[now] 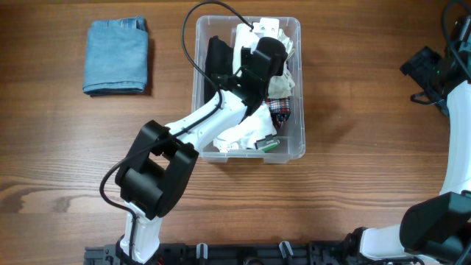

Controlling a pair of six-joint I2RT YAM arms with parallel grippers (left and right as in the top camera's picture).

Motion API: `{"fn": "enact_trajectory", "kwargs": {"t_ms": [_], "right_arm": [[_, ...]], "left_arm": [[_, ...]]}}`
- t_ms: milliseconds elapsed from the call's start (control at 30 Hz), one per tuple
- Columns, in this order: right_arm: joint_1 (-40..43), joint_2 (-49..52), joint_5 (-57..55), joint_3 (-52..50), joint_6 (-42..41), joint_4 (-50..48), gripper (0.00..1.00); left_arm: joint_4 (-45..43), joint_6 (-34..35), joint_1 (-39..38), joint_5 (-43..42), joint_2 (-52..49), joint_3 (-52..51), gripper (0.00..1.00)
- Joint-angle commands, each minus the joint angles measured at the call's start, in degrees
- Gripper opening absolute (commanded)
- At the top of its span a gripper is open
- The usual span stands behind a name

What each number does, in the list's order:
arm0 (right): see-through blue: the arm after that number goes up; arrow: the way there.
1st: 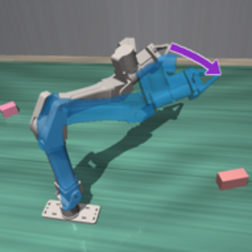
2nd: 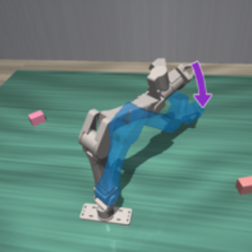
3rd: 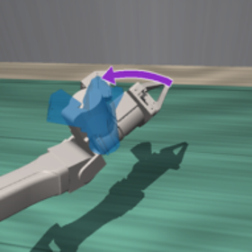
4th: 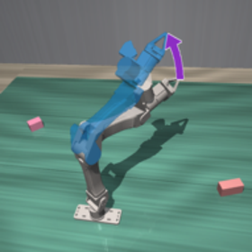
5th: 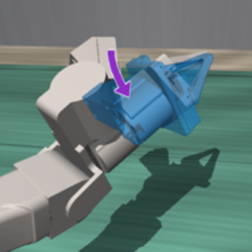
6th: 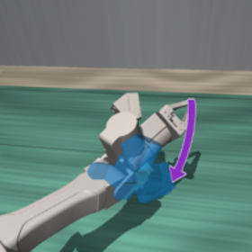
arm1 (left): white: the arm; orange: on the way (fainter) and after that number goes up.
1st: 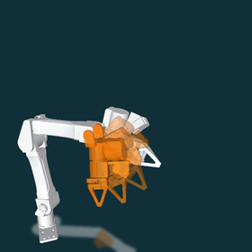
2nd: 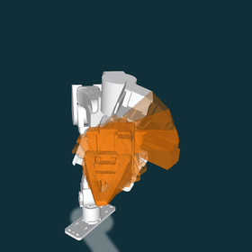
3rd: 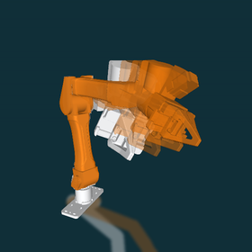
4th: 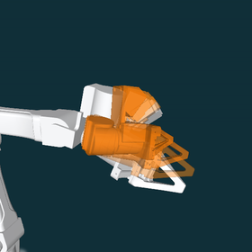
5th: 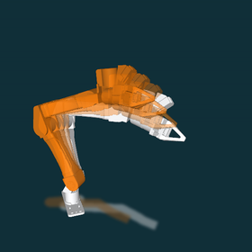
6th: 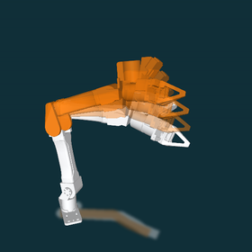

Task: Pack container
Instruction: 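Press the cream cloth flat in the bin with the left gripper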

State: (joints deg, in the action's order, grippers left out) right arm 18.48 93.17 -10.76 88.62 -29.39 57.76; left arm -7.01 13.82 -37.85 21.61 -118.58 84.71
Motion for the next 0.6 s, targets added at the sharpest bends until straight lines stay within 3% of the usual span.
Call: {"fn": "enact_trajectory", "kwargs": {"t_ms": [0, 400, 567], "right_arm": [[-0.02, 0.28, -0.35, -0.09, -0.76, -0.17, 1.0], [-0.02, 0.28, -0.37, -0.09, -0.76, -0.17, 1.0], [-0.02, 0.28, -0.35, -0.09, -0.74, -0.17, 1.0]], "left_arm": [[1.53, 0.35, 1.53, 0.09, -0.15, -0.33, 0.04], [4.5, 3.32, 2.6, -2.51, -5.95, -0.33, 0.06], [0.85, 1.55, 2.38, -2.49, -3.76, -0.33, 0.07]]}}
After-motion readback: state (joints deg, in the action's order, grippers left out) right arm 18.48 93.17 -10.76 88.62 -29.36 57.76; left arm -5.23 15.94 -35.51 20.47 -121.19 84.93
